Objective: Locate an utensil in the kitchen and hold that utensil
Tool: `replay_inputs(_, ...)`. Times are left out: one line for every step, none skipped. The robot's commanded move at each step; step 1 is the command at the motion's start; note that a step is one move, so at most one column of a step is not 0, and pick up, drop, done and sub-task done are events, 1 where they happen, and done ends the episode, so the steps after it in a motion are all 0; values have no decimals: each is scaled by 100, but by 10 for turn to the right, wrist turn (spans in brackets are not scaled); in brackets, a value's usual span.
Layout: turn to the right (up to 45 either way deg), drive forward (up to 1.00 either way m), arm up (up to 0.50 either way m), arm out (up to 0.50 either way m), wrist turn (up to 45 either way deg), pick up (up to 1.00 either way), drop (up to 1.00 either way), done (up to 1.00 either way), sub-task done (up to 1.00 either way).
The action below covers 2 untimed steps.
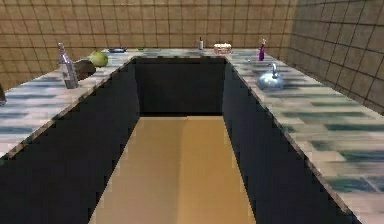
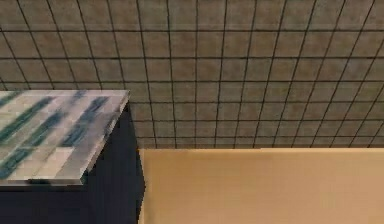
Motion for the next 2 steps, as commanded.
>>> replay_inputs(0,100,0,0,0,0,0,0,0)
replay_inputs(0,100,0,0,0,0,0,0,0)
